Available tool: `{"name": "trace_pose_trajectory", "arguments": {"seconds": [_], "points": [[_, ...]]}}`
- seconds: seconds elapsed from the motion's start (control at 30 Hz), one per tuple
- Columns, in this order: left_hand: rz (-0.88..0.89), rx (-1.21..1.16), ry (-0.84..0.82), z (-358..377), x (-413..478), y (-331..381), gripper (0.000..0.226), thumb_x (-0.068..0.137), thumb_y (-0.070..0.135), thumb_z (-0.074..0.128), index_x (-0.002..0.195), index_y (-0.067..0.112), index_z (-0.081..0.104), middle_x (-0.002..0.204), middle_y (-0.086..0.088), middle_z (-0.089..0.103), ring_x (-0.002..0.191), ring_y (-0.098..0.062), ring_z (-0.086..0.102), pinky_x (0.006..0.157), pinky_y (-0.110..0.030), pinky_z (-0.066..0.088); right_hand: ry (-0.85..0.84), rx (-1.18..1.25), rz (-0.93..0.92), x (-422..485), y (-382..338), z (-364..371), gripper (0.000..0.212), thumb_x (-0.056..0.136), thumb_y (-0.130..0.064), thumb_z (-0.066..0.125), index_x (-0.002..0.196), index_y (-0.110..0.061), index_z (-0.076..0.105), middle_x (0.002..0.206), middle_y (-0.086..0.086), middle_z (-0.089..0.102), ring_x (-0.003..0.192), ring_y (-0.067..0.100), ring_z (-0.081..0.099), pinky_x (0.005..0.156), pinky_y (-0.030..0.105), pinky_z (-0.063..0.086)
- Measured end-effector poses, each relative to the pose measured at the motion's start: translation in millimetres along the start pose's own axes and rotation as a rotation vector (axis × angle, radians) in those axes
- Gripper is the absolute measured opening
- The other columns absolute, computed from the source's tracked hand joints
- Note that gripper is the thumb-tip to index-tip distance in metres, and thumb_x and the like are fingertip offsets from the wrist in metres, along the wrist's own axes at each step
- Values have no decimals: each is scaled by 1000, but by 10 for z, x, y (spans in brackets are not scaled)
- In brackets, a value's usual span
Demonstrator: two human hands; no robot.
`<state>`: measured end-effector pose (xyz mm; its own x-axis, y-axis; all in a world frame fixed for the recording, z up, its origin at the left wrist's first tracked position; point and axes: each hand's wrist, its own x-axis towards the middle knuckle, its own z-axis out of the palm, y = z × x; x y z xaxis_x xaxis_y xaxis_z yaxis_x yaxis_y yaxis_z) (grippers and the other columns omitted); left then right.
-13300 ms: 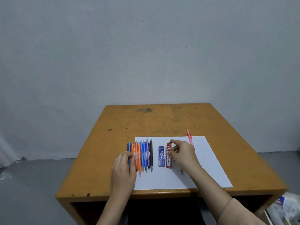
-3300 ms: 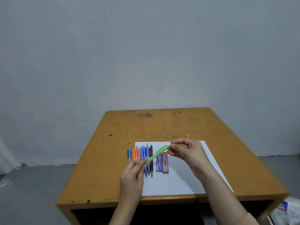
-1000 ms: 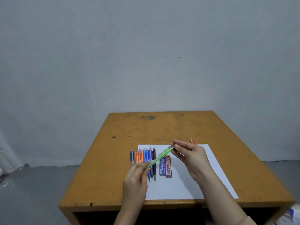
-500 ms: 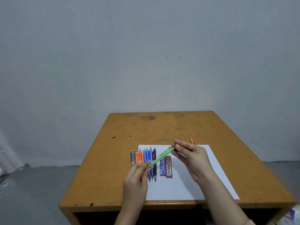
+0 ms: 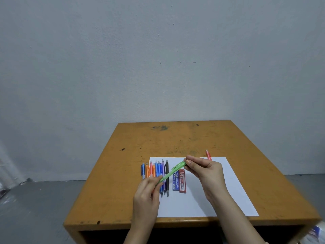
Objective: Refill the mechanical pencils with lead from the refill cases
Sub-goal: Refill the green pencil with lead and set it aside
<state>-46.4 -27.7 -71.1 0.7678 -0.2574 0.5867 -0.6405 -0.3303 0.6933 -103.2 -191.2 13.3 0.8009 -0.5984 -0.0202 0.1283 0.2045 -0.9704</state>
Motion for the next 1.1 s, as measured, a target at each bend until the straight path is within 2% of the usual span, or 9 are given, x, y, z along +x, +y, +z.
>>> {"name": "trace_pose_trajectory", "arguments": {"seconds": [0.17,0.3,0.5,0.6,0.67,0.8,0.9,1.0,1.1], "points": [[40,18,-4,-7,-8,-5,31,84,21,58,112,12,69,97,4,62,85,-19,63,62,-21,56,27,61,-1,-25,14,19,16,81,3,67,88,-10,74,84,9,75,84,22,72,74,28,59],[110,19,-10,-4,-1,10,28,84,17,61,111,12,69,97,5,62,87,-13,63,64,-24,56,17,154,27,-42,35,60,20,83,1,65,100,-8,71,83,11,74,76,20,71,73,29,60],[200,137,8,-29,41,170,29,79,22,65,105,10,72,90,5,65,84,-6,57,64,-24,54,-70,312,163,-114,18,156,23,96,-18,51,105,-3,66,92,18,72,87,28,70,79,35,58],[212,162,4,-39,75,310,27,77,25,67,100,13,73,84,9,65,80,-2,54,63,-19,49,-105,465,240,-127,-27,179,28,100,-26,43,101,-4,59,79,16,68,78,29,69,74,39,55],[111,140,-5,-46,79,405,27,75,30,70,97,15,74,80,14,65,77,-1,56,64,-19,50,-112,611,288,-103,-45,182,28,101,-31,41,94,-7,54,68,11,56,66,24,58,73,37,50],[-275,15,-31,-44,115,640,31,71,42,72,89,16,75,73,18,60,81,-2,59,54,-10,47,-112,824,315,5,-78,159,40,100,-43,34,77,-12,45,58,2,34,53,15,31,62,29,32],[-464,-116,-104,-95,170,756,24,72,41,74,78,18,72,71,11,66,80,-7,61,51,-12,47,-132,876,316,92,-109,107,47,99,-48,30,67,-14,38,54,1,28,48,14,27,57,28,27],[-549,-371,-141,-161,210,806,38,67,49,66,69,12,75,64,0,70,68,-10,64,59,-24,50,-159,924,331,135,-137,42,46,98,-43,31,62,-14,35,54,0,26,46,15,27,56,28,25],[-708,-643,-119,-186,249,867,50,82,47,54,72,2,74,70,-14,72,64,-17,66,64,-26,49,-187,975,344,143,-155,13,44,95,-37,34,58,-14,36,55,1,25,47,16,27,57,28,25]]}}
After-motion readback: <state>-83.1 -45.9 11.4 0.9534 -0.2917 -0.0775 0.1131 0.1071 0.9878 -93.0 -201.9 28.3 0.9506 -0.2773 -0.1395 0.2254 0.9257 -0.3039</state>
